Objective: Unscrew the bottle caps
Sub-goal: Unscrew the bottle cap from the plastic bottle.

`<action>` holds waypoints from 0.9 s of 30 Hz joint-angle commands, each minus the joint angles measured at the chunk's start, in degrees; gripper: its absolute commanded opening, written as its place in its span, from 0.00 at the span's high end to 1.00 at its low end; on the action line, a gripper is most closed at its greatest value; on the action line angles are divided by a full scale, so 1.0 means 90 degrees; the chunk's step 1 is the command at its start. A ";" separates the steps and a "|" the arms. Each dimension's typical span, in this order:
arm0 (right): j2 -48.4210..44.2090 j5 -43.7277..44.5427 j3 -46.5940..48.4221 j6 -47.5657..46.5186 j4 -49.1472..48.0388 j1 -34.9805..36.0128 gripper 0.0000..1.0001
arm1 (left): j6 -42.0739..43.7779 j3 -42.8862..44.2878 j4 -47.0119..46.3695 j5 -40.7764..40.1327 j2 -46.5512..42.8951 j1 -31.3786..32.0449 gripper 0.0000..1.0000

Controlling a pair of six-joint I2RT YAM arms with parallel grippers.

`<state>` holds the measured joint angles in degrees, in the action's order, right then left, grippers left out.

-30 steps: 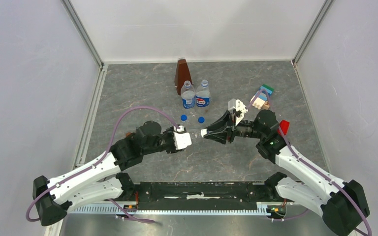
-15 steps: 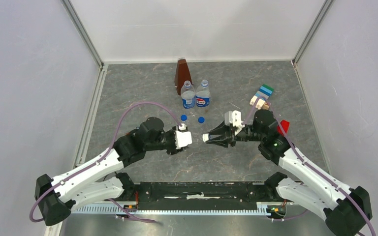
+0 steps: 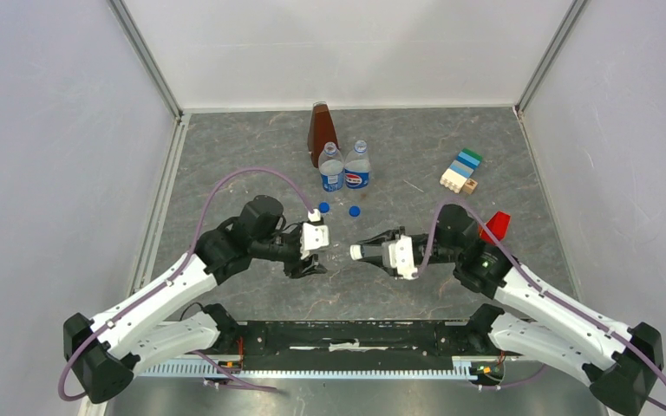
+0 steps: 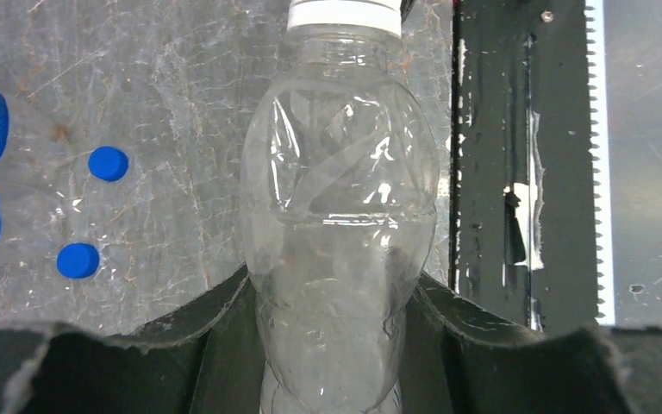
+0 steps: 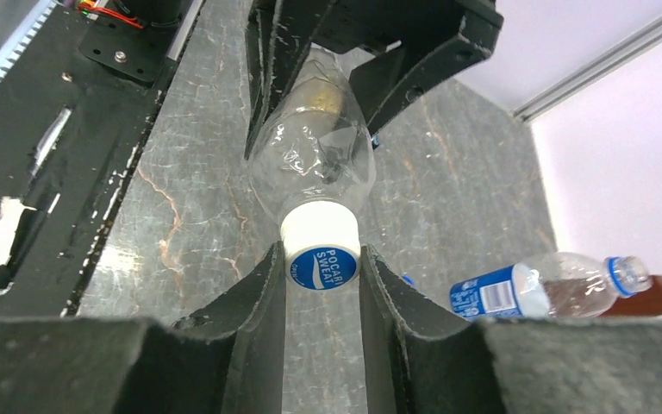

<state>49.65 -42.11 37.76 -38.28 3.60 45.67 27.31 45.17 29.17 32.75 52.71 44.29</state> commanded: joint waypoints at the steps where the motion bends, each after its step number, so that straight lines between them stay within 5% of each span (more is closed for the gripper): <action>1: -0.0291 0.0680 -0.0480 -0.0983 -0.0245 0.0273 1.00 | -0.0363 0.0666 -0.0599 0.1282 0.0094 -0.0037 0.98; 6: -0.0555 0.0803 -0.0901 -0.1726 -0.0874 0.0427 1.00 | -0.0262 0.0867 -0.0396 0.1711 0.0364 -0.0125 0.98; 14: -0.1197 0.1072 -0.1533 -0.4363 -0.1063 0.0854 1.00 | -0.0174 0.0996 -0.0202 0.1966 0.0751 -0.0170 0.98; 19: -0.1527 0.2085 -0.2179 -0.4992 -0.2258 0.1144 1.00 | -0.0016 0.1243 0.0138 0.2282 0.1095 -0.0252 0.97; 23: -0.1387 0.2226 -0.2189 -0.5011 -0.2200 0.1205 0.99 | -0.0127 0.1311 0.0244 0.1863 0.1219 -0.0263 0.97; 27: -0.1536 0.2235 -0.2445 -0.3526 -0.2917 0.1205 0.58 | -0.0218 0.0894 -0.0173 0.0492 0.0888 -0.0263 0.98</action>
<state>36.60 -24.67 17.78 -78.11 -13.74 55.90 27.29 52.62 37.12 41.28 64.12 41.54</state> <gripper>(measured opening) 0.367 0.534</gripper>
